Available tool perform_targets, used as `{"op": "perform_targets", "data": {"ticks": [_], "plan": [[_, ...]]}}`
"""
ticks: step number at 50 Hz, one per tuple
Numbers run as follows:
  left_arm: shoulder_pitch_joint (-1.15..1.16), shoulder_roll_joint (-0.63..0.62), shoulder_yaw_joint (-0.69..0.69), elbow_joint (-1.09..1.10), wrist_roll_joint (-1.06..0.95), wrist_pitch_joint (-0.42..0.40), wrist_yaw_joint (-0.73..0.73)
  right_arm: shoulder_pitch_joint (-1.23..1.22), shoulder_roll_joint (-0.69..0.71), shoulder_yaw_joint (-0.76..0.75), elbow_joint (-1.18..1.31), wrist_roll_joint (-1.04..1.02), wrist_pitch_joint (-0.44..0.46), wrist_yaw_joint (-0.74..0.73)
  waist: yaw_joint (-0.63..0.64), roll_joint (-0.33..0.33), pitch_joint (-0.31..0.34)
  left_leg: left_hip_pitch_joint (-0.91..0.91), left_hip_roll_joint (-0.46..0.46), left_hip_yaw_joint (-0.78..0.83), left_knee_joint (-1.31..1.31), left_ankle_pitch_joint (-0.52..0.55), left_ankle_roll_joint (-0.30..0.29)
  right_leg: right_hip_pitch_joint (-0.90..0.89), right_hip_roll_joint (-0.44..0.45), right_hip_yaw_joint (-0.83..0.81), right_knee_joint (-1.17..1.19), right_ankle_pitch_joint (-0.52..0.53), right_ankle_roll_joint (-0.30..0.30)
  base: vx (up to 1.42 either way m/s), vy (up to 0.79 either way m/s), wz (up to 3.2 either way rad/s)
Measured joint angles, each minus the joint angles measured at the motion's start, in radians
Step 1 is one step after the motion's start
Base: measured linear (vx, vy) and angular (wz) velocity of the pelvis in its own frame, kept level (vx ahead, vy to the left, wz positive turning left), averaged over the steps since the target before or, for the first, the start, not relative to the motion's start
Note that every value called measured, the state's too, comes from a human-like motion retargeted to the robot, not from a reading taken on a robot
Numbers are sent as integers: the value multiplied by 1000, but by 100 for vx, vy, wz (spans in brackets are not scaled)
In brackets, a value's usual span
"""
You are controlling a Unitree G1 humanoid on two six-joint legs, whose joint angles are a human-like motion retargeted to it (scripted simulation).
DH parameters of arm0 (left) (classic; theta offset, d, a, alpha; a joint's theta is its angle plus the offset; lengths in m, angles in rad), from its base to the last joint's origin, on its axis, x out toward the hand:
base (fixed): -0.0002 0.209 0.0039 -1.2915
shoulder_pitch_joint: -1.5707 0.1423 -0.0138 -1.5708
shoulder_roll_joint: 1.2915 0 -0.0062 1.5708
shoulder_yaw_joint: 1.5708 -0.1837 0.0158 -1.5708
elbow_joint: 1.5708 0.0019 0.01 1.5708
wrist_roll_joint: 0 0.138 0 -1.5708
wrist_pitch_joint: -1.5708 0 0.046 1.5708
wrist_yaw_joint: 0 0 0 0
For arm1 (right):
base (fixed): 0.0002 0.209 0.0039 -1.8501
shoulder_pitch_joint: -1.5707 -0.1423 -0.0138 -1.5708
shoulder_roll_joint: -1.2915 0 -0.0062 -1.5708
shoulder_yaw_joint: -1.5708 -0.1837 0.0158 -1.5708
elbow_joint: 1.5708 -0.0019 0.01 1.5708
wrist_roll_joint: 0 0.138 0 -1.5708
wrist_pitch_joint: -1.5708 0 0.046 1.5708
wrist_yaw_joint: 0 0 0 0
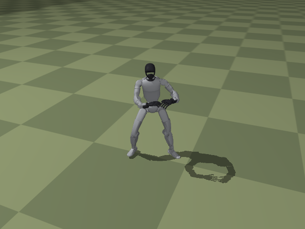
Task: Kungfu
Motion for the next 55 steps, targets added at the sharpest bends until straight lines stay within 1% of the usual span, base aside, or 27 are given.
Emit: {"op": "perform_targets", "data": {"ticks": [2,3,5,8,10,13,15,17,19,21,25,29,31,35,37,42,45,47,49,52,55], "plan": [[33,-120,-12,56,69,-13,10,91,-34,-8,-12,0,-28,-4,-58,29,3,-9,3,-10,-29,31,10,-19,15,5,34,-28,-10,-24,-52,17],[43,-187,-20,107,116,-26,27,139,-48,-11,-10,-5,-46,-14,-90,44,6,-18,-1,-15,-43,42,23,-32,21,9,49,-41,-18,-27,-39,21],[52,-311,-30,239,219,-63,62,227,-73,-17,24,-23,-99,-52,-157,68,12,-28,-8,4,-71,59,27,-60,29,16,72,-62,-35,-27,-25,17],[31,-502,-54,515,381,-85,146,341,-117,-30,103,-54,-181,-127,-252,105,44,-55,10,-14,-65,81,-6,-101,48,29,113,-96,-57,-27,-17,2],[9,-614,-67,687,458,-74,196,411,-141,-49,147,-62,-221,-148,-309,132,82,-75,32,-25,-55,95,-14,-122,65,32,133,-114,-72,-30,-9,-17],[-9,-717,-122,807,519,-30,265,514,-179,-89,160,-48,-264,-162,-360,155,149,-66,54,15,-54,107,-18,-146,86,39,159,-138,-95,-26,-7,-48],[9,-764,-138,829,571,3,310,586,-183,-117,143,-40,-278,-175,-385,160,177,-52,69,28,-56,110,-26,-159,107,49,172,-150,-107,-10,-13,-65],[32,-787,-163,827,619,17,360,662,-182,-141,109,-36,-280,-184,-408,160,194,-42,83,27,-56,113,-31,-168,124,56,184,-157,-116,-2,-13,-49],[50,-793,-201,825,647,8,394,742,-167,-166,72,-35,-270,-188,-427,160,203,-36,93,28,-56,114,-30,-171,134,56,195,-164,-120,1,-14,-24],[58,-792,-241,826,666,-16,387,819,-147,-187,37,-23,-252,-196,-431,156,203,-30,97,34,-58,114,-24,-171,138,53,204,-172,-121,5,-12,-10],[61,-789,-281,824,691,-48,292,947,-101,-233,-25,26,-215,-197,-416,149,188,-27,97,29,-61,115,-15,-169,139,46,220,-191,-117,9,-8,6],[49,-787,-268,801,685,-53,200,1020,-62,-276,-73,107,-181,-132,-397,147,171,-35,90,17,-63,113,-14,-157,132,41,218,-199,-105,9,1,25],[32,-782,-252,791,651,-55,137,1042,-47,-286,-85,205,-165,-51,-387,144,161,-40,80,14,-65,112,-13,-151,122,41,213,-196,-96,11,12,35],[-14,-745,-214,747,564,-49,28,1081,-55,-278,-121,502,-143,209,-366,133,147,-44,67,5,-63,104,-13,-121,110,43,180,-175,-74,13,22,28],[-49,-708,-199,701,527,-50,28,1109,-94,-282,-161,631,-136,310,-357,124,148,-43,63,-1,-58,96,-14,-98,108,44,153,-155,-61,15,30,18],[-156,-595,-183,523,449,-65,133,1262,-210,-331,-270,883,-97,471,-341,102,156,-55,54,-37,-31,65,-17,-27,100,42,56,-86,-22,15,29,27],[-234,-515,-193,366,395,-69,194,1410,-247,-400,-332,1155,-13,614,-334,86,160,-89,45,-71,6,34,-12,23,84,28,-19,-34,6,16,27,50],[-287,-457,-201,250,361,-58,213,1508,-255,-451,-372,1406,94,732,-323,74,162,-117,38,-95,44,3,-7,65,67,8,-77,4,26,24,41,58],[-342,-409,-203,151,337,-40,225,1590,-241,-493,-396,1618,209,799,-307,63,159,-143,29,-120,90,-32,-4,111,48,-16,-136,43,45,27,41,60],[-410,-348,-195,27,303,-14,226,1673,-188,-531,-423,1864,367,827,-262,49,133,-192,12,-148,184,-99,-1,183,8,-58,-223,103,76,38,52,71],[-470,-306,-181,-74,276,7,242,1684,-117,-515,-455,2006,458,808,-200,40,95,-284,-6,-232,336,-187,3,258,-39,-121,-299,155,107,44,58,81]]}}
